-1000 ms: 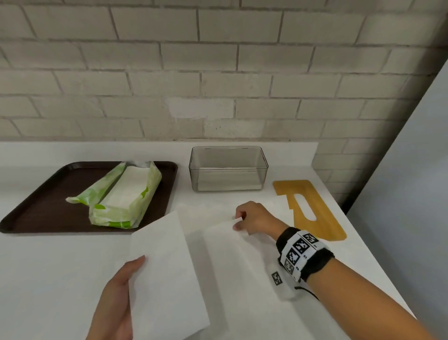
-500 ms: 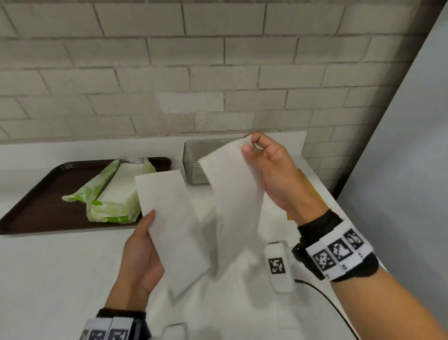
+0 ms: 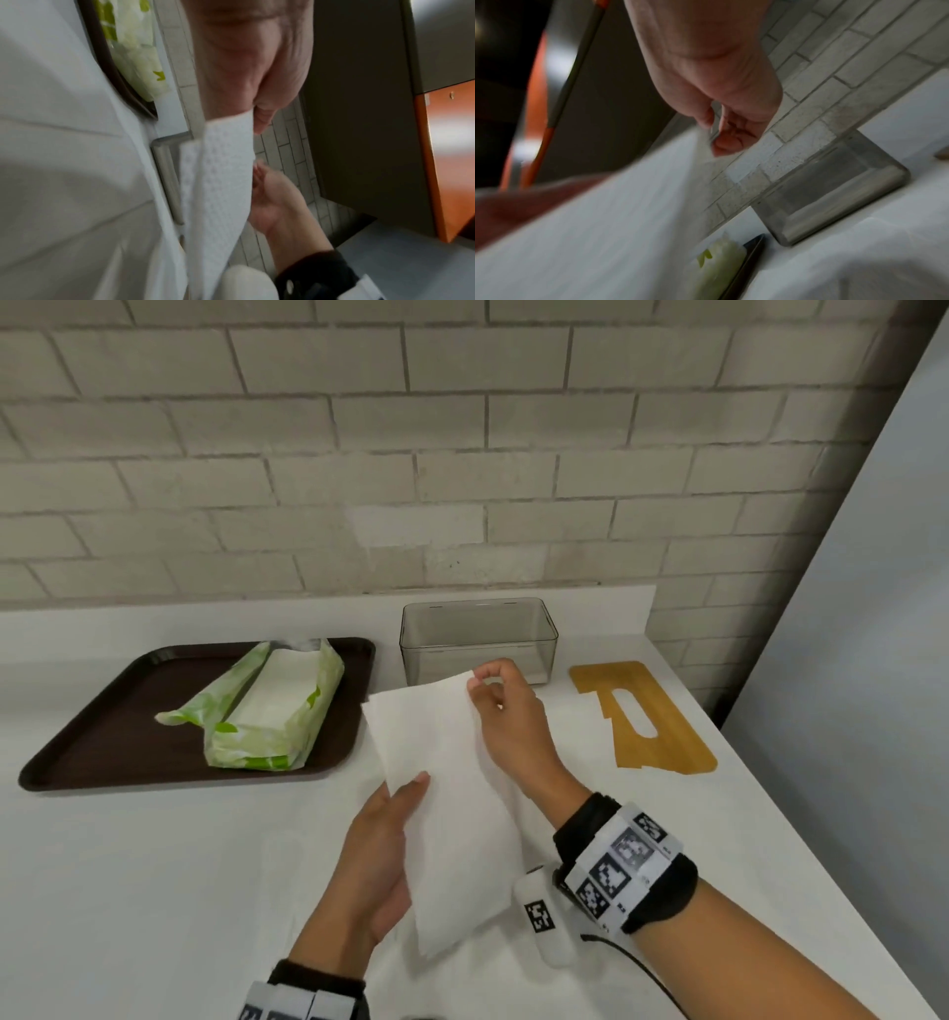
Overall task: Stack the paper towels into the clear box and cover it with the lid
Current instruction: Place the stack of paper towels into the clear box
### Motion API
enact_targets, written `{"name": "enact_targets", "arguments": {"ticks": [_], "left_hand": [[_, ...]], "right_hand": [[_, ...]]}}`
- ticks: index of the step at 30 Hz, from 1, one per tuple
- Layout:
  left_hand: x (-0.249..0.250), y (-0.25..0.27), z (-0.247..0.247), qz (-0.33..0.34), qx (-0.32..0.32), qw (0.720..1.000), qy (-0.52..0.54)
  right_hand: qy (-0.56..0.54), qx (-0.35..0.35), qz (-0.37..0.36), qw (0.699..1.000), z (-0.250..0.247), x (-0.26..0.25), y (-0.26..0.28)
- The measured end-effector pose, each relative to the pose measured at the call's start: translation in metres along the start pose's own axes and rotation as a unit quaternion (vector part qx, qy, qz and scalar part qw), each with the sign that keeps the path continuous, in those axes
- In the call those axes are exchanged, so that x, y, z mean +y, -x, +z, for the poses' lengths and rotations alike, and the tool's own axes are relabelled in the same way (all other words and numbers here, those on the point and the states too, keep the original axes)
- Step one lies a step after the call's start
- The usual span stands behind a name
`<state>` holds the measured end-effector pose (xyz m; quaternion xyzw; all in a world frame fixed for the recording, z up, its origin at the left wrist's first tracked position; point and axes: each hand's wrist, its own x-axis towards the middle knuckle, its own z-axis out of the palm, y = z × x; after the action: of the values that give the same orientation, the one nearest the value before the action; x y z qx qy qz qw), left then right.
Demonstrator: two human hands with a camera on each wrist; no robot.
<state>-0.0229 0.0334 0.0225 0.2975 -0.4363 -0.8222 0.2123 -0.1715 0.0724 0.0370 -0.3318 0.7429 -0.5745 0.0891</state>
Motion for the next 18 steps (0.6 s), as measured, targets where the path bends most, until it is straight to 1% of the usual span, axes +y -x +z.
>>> {"name": "enact_targets", "arguments": {"ticks": [2, 4, 5, 6, 7, 8, 9, 10, 11, 12, 13, 15, 17, 18], "left_hand": [[0.003, 0.003, -0.016, 0.011, 0.029, 0.999, 0.009], [0.006, 0.008, -0.036, 0.020, 0.057, 0.998, 0.034], [0.008, 0.010, -0.047, 0.024, 0.069, 0.996, 0.047], [0.009, 0.013, -0.056, 0.026, 0.079, 0.995, 0.057], [0.010, 0.016, -0.064, 0.028, 0.088, 0.994, 0.064], [0.010, 0.019, -0.071, 0.029, 0.093, 0.993, 0.070], [0.010, 0.020, -0.076, 0.032, 0.097, 0.992, 0.075], [0.010, 0.022, -0.080, 0.036, 0.099, 0.991, 0.078], [0.010, 0.023, -0.083, 0.039, 0.101, 0.991, 0.079], [0.009, 0.023, -0.085, 0.042, 0.104, 0.990, 0.080], [0.008, 0.023, -0.087, 0.045, 0.108, 0.990, 0.081], [0.007, 0.024, -0.090, 0.048, 0.110, 0.989, 0.085], [0.008, 0.024, -0.092, 0.048, 0.108, 0.989, 0.088], [0.010, 0.024, -0.093, 0.048, 0.108, 0.989, 0.089]], "right_hand": [[-0.022, -0.029, 0.040, 0.999, -0.007, 0.007, -0.011], [0.030, -0.068, 0.085, 0.994, -0.009, 0.022, -0.022], [0.070, -0.100, 0.111, 0.986, -0.007, 0.030, -0.027], [0.122, -0.146, 0.133, 0.973, -0.003, 0.037, -0.029], [0.193, -0.199, 0.144, 0.950, 0.001, 0.043, -0.028], [0.259, -0.250, 0.148, 0.921, 0.007, 0.052, -0.027], [0.309, -0.286, 0.152, 0.894, 0.013, 0.058, -0.024], [0.345, -0.301, 0.148, 0.877, 0.019, 0.064, -0.021], [0.367, -0.305, 0.141, 0.868, 0.025, 0.067, -0.018], [0.377, -0.302, 0.130, 0.866, 0.030, 0.070, -0.015], [0.367, -0.300, 0.123, 0.872, 0.033, 0.071, -0.015], [0.275, -0.276, 0.112, 0.914, 0.033, 0.066, -0.016], [0.119, -0.220, 0.094, 0.964, 0.021, 0.053, -0.020], [0.027, -0.193, 0.092, 0.976, 0.011, 0.044, -0.020]]}}
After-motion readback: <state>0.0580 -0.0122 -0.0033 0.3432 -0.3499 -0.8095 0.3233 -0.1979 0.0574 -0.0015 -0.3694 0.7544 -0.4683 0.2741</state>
